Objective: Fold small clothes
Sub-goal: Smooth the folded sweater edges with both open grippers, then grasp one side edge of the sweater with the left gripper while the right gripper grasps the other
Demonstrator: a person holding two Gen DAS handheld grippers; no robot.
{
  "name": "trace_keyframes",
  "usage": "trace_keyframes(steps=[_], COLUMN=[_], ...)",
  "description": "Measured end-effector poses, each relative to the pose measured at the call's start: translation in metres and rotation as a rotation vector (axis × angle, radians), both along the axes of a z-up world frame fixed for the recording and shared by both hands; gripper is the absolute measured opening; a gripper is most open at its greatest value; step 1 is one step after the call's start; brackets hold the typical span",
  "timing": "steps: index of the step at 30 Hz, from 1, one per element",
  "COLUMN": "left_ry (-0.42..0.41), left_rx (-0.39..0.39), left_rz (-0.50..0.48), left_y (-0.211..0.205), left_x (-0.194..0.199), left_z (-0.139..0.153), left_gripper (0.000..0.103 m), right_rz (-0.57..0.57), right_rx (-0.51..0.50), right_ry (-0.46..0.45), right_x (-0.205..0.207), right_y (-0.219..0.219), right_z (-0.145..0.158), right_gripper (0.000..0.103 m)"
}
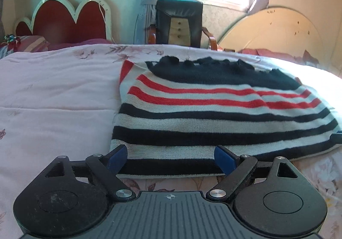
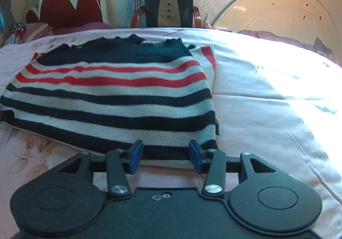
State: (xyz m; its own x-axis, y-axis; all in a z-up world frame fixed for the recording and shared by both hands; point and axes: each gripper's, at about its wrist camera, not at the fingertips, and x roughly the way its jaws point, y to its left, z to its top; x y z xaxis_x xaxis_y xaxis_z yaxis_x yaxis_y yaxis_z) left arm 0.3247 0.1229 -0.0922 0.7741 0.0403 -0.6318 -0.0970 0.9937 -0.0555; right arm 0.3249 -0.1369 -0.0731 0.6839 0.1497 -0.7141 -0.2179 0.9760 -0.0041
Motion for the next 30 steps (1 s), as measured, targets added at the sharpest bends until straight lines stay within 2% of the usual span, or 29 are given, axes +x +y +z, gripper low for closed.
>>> trace_keyframes(steps=[2, 4, 5, 6, 7, 9, 12, 16, 26, 27, 28, 30], left_ry=[-0.016, -0.034, -0.043, -0.046, -0.039, -0.028, -0.088, -0.160, -0.187, -0.185, -0.179, -0.161], left_rx=[-0.074, -0.209, -0.299, -0.391, -0.482, -0.644, -0.775, -0.851, -0.828, -0.824, -0.816, -0.836], left_rz=[0.055, 0.120, 0.137, 0.150, 0.165, 0.226, 0.293, 0.339, 0.363, 0.361, 0.363, 0.374], left_y=[0.015, 0.036, 0.045, 0.053, 0.061, 0.071, 0.077, 0.079, 0.083, 0.084, 0.085, 0.090], left_x=[-0.014, -0.030, -0.036, -0.039, -0.040, -0.037, -0.034, -0.022, 0.033, 0.038, 0.042, 0.049], left_z=[0.003, 0.001, -0.004, -0.011, -0.019, -0.040, -0.061, -0.074, -0.074, -0.074, -0.074, -0.079], left_gripper=[0.088, 0.087, 0.084, 0.068, 0.059, 0.058, 0.058, 0.058, 0.058, 0.057, 0.045, 0.031], right_rz=[0.014, 0.034, 0.042, 0.051, 0.063, 0.086, 0.115, 0.150, 0.187, 0.187, 0.187, 0.190], right_rx=[0.039, 0.066, 0.077, 0.091, 0.109, 0.145, 0.196, 0.235, 0.305, 0.306, 0.305, 0.306], right_ry=[-0.033, -0.057, -0.061, -0.065, -0.069, -0.076, -0.065, -0.051, -0.004, -0.003, -0.002, 0.002], right_x=[-0.006, -0.009, -0.009, -0.007, -0.006, -0.003, 0.006, 0.015, 0.056, 0.060, 0.064, 0.070], right_y=[-0.002, -0.002, -0.001, 0.001, 0.004, 0.012, 0.028, 0.048, 0.079, 0.082, 0.085, 0.091], right_z=[0.009, 0.017, 0.019, 0.022, 0.024, 0.027, 0.029, 0.027, 0.007, 0.005, 0.003, -0.001], right_gripper=[0.035, 0.018, 0.018, 0.018, 0.017, 0.017, 0.017, 0.017, 0.012, 0.011, 0.010, 0.008])
